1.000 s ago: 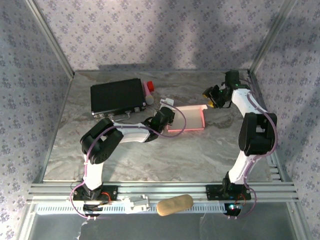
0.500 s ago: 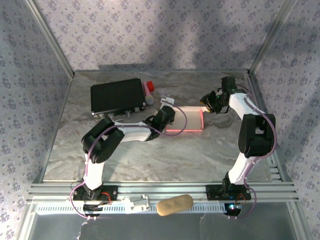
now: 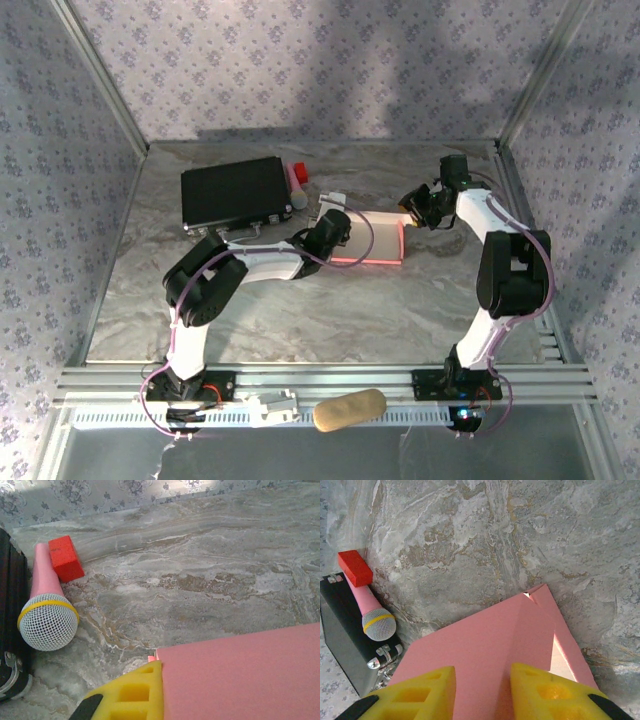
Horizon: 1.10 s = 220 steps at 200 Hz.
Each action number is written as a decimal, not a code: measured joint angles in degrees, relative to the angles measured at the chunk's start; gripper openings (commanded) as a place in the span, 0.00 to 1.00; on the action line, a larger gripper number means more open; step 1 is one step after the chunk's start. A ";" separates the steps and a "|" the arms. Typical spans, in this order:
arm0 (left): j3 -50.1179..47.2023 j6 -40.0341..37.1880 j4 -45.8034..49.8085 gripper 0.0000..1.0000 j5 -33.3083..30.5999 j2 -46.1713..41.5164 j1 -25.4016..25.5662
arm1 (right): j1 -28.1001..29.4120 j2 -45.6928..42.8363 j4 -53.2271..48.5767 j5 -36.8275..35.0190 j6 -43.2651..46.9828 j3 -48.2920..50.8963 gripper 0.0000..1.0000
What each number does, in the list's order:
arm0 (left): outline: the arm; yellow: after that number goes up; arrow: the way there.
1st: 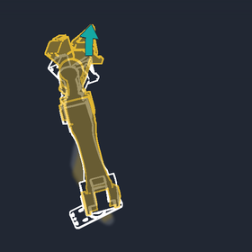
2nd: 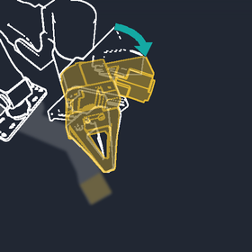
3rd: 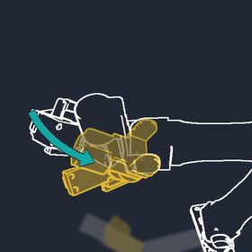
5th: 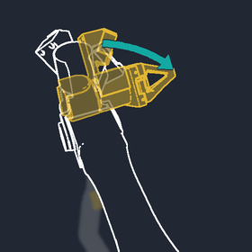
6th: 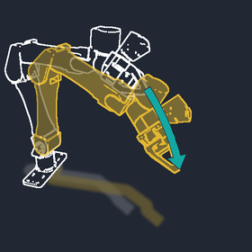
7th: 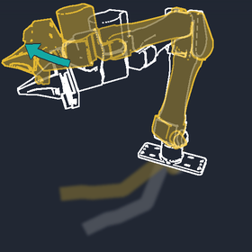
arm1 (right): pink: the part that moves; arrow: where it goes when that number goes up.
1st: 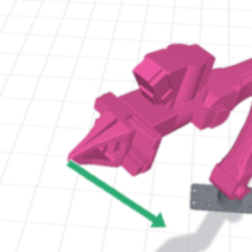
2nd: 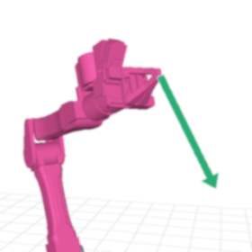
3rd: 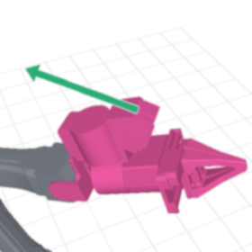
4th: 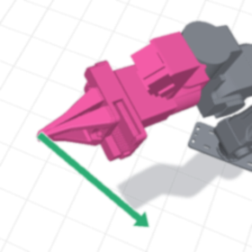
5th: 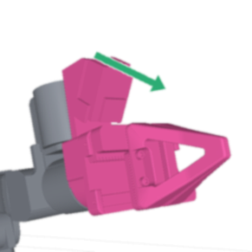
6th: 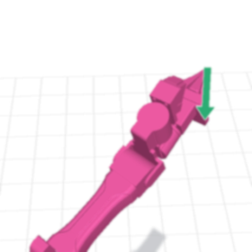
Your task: Fold the paper box
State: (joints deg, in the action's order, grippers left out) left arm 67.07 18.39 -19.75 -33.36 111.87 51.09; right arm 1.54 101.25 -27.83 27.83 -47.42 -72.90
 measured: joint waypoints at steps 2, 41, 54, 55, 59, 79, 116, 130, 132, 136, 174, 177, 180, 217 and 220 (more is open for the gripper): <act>0.15 0.17 0.15 0.00 0.02 -0.02 -0.04 | 0.00 -0.07 -0.09 0.00 0.00 0.00 0.34; 1.88 1.22 2.64 0.00 0.52 -1.40 -0.61 | 0.28 -1.95 -2.03 0.00 -0.02 -0.85 0.34; 2.58 1.25 3.48 0.00 0.72 -1.88 -0.83 | 0.39 -2.60 -2.25 0.02 -0.26 -0.94 0.34; 2.60 1.25 3.50 0.00 0.72 -1.88 -0.85 | 0.39 -2.64 -2.27 0.02 -0.26 -0.94 0.34; 2.82 1.22 3.65 0.00 0.72 -1.97 -0.90 | 0.46 -2.82 -2.40 0.02 -0.42 -0.98 0.34; 3.74 1.27 4.79 0.00 0.79 -2.29 -1.09 | 0.52 -3.23 -2.86 0.02 -1.05 -1.22 0.33; 3.76 2.12 5.29 0.00 0.96 -2.60 -1.20 | 0.63 -3.34 -2.21 0.15 -3.56 -0.92 0.32; 3.69 2.32 5.22 0.00 0.96 -2.60 -1.27 | 0.63 -3.34 -0.98 0.68 -5.25 -0.04 0.31; 3.67 2.34 5.16 0.00 0.94 -2.60 -1.27 | 0.63 -3.34 -0.76 0.74 -5.49 0.09 0.32; 3.56 2.34 4.98 0.00 0.94 -2.60 -1.31 | 0.63 -3.34 -0.52 0.94 -5.95 0.35 0.31; 0.26 2.62 1.33 0.00 1.79 -2.60 -1.84 | 0.42 -3.34 3.54 3.10 -11.04 3.06 0.32; -0.22 2.71 0.81 0.00 2.08 -2.60 -1.90 | 0.35 -3.32 3.87 3.34 -11.47 3.23 0.32; -0.61 2.73 0.35 0.00 2.19 -2.60 -1.97 | 0.31 -3.32 4.22 3.52 -11.76 3.41 0.32; -4.70 3.34 -4.15 0.00 3.85 -2.60 -2.25 | -0.35 -2.73 7.89 6.08 -15.26 5.18 0.36; -4.87 3.37 -4.26 0.00 3.93 -2.60 -2.25 | -0.35 -2.67 7.93 6.19 -15.34 5.31 0.36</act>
State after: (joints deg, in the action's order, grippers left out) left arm 62.19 21.76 -24.01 -29.43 109.27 48.84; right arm 1.19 98.59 -19.90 34.02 -62.76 -67.59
